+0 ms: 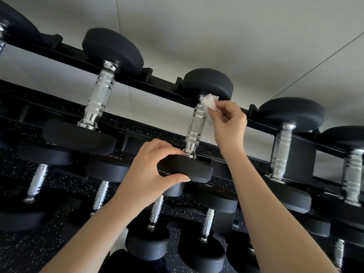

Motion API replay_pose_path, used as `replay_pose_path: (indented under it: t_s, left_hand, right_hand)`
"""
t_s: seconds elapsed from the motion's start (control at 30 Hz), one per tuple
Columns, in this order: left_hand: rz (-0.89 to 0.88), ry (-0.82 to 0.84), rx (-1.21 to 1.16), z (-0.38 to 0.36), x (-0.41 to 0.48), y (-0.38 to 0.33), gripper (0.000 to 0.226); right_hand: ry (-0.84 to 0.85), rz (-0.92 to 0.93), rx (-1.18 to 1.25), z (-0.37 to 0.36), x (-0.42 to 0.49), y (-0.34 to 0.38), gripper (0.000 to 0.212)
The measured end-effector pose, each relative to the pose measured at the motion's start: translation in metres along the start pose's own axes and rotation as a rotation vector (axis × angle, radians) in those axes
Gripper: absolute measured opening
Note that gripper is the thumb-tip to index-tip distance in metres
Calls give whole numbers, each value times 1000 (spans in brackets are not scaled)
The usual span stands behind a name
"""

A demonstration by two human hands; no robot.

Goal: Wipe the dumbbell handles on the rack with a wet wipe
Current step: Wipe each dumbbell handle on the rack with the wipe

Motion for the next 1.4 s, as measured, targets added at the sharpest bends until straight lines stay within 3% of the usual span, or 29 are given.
replay_pose_path:
  t_s: [0.23,0.7,0.93,1.13,1.4]
  left_hand:
    - [2,-2,-5,0,1,0,47]
    - [5,-12,14,1,1,-1,45]
    - [22,-5,10,1,0,-1,44]
    - [19,-8,13,0,-1,-1,44]
    - [9,-15,17,0,-1,-1,44]
  right_hand:
    - [-4,-122,178,-3,4,-21,19]
    - [273,-200,260,-9,-47,-38,11]
    - [141,-264,335,-11,-24,-38,20]
    - [75,-279,461,-14,4,-32,16]
    - [293,-286,315,-8,-46,-37,19]
Point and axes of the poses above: each hand's wrist, its own x-axis towards the middle knuckle, its own z-axis out of the back of the hand, y = z × x, the point moved 8 cm from there along x, towards the middle knuckle, and after that the axes turned 3 degrees about y, right-handed, at the moved point
